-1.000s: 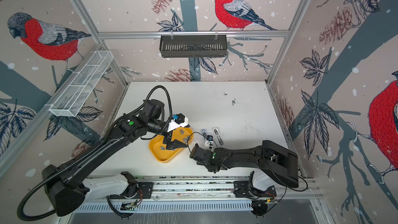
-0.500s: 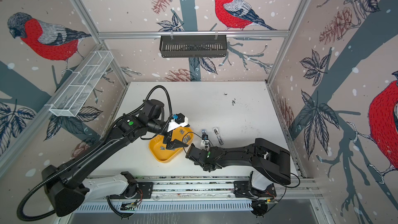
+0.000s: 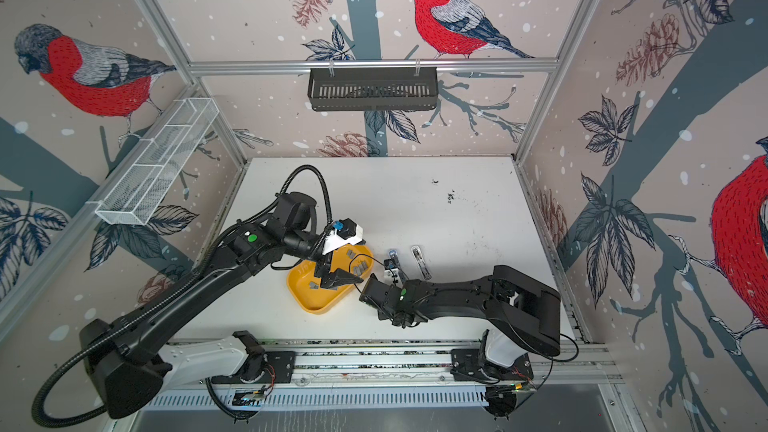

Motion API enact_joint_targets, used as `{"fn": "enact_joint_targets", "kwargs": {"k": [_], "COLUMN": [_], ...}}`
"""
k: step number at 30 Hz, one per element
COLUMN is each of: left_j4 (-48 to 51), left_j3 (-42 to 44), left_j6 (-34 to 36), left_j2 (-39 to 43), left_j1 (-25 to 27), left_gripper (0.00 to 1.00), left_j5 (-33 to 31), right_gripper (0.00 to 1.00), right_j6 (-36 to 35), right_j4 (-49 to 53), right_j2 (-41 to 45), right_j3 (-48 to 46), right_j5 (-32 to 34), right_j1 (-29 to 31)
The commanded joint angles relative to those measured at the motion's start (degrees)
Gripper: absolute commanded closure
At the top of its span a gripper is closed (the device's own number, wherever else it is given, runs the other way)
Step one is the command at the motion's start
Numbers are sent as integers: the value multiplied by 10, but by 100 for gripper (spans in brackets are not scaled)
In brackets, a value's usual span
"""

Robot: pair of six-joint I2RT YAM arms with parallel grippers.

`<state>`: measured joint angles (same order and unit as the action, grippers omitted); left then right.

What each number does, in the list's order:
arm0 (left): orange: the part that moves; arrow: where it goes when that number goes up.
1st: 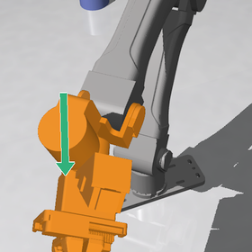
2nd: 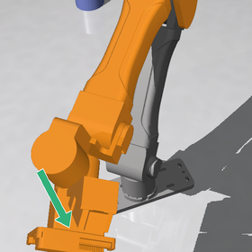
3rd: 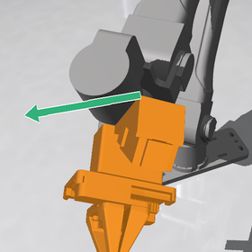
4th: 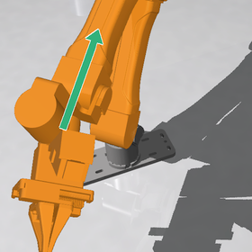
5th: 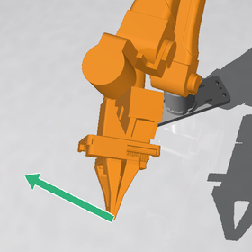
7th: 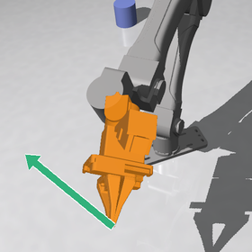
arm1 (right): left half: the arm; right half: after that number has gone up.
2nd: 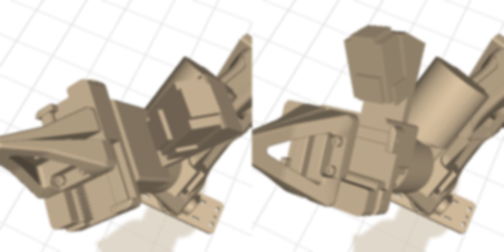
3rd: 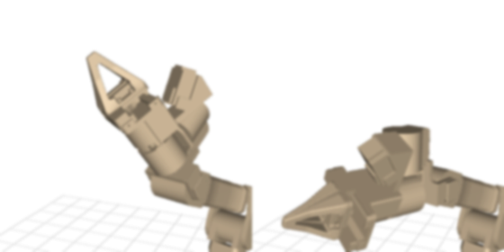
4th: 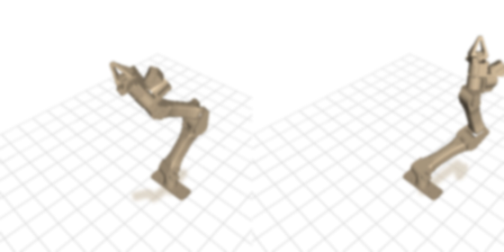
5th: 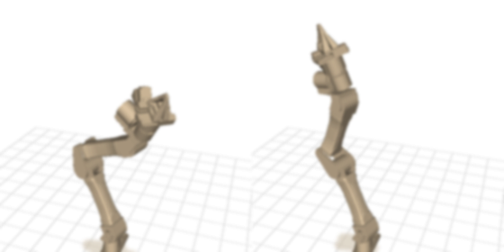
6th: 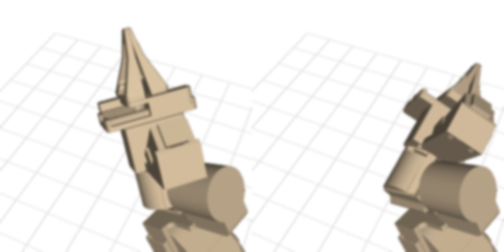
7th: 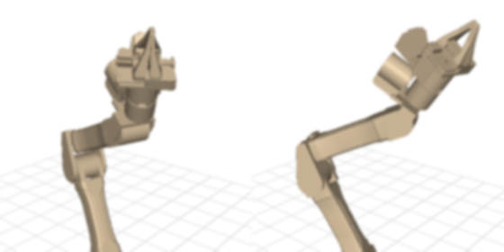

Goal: Load the staples into the stapler

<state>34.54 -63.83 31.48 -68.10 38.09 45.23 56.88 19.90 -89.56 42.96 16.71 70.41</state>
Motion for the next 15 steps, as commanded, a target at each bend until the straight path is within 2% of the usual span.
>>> {"fn": "enact_joint_targets", "kwargs": {"k": [1, 15], "left_j4": [-13, -13], "left_j3": [0, 0], "left_j6": [2, 2], "left_j2": [0, 1], "left_j1": [0, -1], "left_gripper": [2, 2], "left_j5": [8, 9], "right_gripper": [76, 78], "right_j6": [-17, -7], "right_j4": [28, 51], "right_j2": [-11, -5], "right_j3": [11, 12], "right_j5": [-21, -22], "right_j1": [0, 3]}}
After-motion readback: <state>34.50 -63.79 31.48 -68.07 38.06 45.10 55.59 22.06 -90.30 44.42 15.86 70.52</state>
